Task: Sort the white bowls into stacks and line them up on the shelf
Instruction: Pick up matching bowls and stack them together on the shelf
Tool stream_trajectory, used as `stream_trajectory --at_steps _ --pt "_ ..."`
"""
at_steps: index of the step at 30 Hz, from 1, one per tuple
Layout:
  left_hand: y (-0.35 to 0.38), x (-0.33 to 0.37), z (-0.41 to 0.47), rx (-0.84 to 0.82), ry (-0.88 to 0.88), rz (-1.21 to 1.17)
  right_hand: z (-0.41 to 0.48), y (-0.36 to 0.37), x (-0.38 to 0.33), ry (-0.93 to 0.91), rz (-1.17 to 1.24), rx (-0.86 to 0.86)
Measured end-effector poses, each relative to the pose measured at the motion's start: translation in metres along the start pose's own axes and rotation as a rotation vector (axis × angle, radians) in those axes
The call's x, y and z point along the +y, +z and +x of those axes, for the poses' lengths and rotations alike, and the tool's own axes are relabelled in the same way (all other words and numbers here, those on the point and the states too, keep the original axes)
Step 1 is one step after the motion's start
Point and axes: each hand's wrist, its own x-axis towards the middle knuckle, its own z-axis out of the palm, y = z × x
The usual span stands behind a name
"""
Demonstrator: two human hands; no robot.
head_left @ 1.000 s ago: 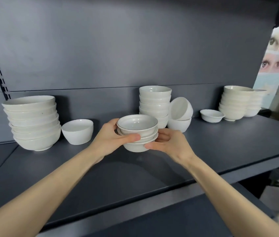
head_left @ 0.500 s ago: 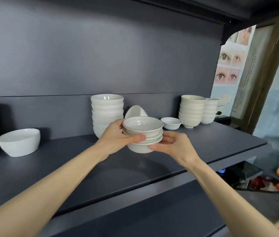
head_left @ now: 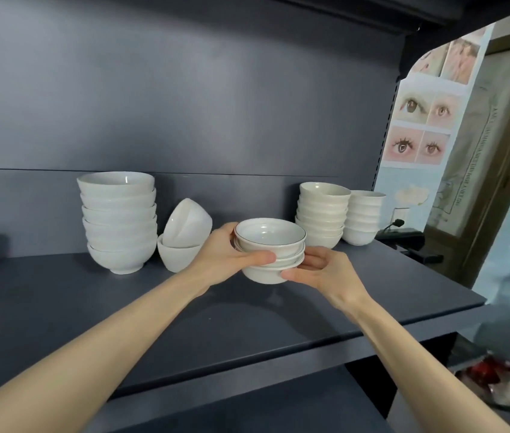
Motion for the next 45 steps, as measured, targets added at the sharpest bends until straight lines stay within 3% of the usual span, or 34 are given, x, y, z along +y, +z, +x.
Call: stream_trajectory --at_steps 19,34,45 --pt "0.028 -0.032 0.134 -0.007 0.063 -0.037 0.129 -0.031 0.047 0.019 0.055 0.017" --pt "0.035 -0.062 0.165 0.019 0.062 -0.068 0.165 -0.029 0.077 0.014 -0.001 -0.027" --pt "0.033 -0.069 0.170 0.007 0.082 -0.123 0.173 -0.028 0.084 -0.071 -0.194 -0.036"
